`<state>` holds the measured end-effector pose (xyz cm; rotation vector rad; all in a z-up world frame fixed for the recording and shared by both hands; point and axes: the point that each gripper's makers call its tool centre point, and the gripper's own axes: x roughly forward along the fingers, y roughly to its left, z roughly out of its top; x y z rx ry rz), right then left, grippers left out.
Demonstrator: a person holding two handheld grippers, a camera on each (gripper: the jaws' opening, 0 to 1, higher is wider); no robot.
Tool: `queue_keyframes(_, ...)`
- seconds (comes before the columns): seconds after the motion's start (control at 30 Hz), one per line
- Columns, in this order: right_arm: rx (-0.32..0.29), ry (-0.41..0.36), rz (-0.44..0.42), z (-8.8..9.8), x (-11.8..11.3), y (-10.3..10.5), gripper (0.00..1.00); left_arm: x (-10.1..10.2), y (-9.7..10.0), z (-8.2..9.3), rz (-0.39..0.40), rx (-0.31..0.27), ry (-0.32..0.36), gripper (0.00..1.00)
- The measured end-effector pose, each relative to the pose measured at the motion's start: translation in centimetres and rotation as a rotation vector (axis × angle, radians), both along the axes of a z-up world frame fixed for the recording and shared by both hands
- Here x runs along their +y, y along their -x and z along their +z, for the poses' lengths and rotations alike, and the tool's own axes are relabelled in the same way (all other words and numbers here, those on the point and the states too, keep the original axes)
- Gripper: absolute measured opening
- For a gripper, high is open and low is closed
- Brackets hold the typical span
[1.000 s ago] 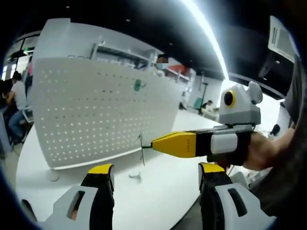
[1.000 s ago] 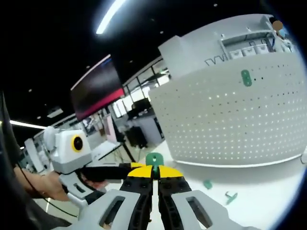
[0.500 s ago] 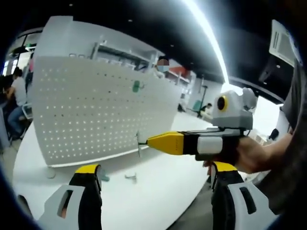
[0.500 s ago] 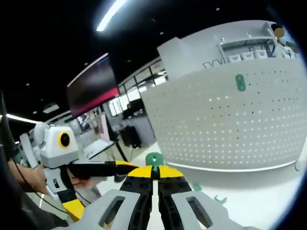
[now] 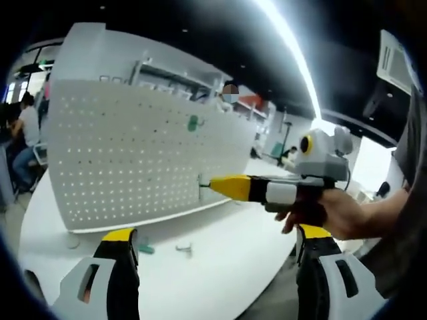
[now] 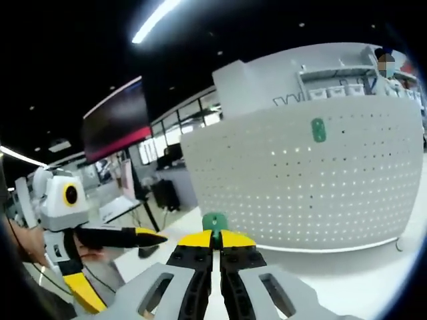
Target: Insert the hook assembly into the mounting plate slot until the hook locks in place.
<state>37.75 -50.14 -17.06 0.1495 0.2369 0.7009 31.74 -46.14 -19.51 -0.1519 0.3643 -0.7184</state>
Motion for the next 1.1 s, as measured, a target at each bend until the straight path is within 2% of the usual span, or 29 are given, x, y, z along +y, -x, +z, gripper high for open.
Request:
queue_keyframes(0.37, -0.026, 0.007, -0.069, 0.5, -1.6, -2.4, 0.00, 0.7, -0.4, -0.4, 0.027, 0.011, 0.001, 1.00)
queue_keyframes(0.73, -0.094, 0.037, -0.166, 1.8, -4.6, -5.9, 0.00, 1.4, -0.8, -0.9, 0.041, 0.020, -0.017, 1.00)
queue_keyframes(1.1, -0.134, 0.056, -0.245, 2.9, -7.2, -8.9, 0.00, 1.8, -1.1, -1.0, 0.051, 0.022, -0.025, 1.00)
